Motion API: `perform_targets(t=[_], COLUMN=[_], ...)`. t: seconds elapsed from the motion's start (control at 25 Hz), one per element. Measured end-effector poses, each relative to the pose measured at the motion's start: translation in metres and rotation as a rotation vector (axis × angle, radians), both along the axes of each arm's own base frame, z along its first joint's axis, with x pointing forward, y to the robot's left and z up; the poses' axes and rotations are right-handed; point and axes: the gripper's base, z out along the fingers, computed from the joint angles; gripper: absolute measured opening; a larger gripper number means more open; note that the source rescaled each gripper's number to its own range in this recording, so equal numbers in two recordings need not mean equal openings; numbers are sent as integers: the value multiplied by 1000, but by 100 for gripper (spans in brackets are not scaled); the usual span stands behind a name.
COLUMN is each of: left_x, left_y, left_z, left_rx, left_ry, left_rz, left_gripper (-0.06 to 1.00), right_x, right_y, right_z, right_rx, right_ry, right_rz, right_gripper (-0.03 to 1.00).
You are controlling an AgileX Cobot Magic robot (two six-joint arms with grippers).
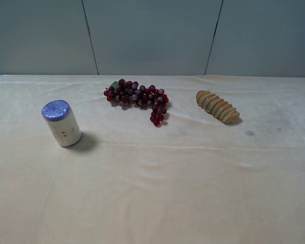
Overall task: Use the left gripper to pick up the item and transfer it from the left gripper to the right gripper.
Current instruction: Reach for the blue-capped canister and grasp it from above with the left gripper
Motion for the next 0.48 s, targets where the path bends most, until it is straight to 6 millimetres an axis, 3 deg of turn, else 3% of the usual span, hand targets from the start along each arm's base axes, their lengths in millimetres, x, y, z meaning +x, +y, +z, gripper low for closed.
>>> perform_targets(t=[0.48], left_x=[0], left_y=[0], left_z=[0], left_rx=[0], left_ry=[0], left_rz=[0], left_gripper=[100], right_x=[0], right_y=[0], right_z=[0], right_rx=[0], right_ry=[-5], right_rz=[0], right_gripper=[100])
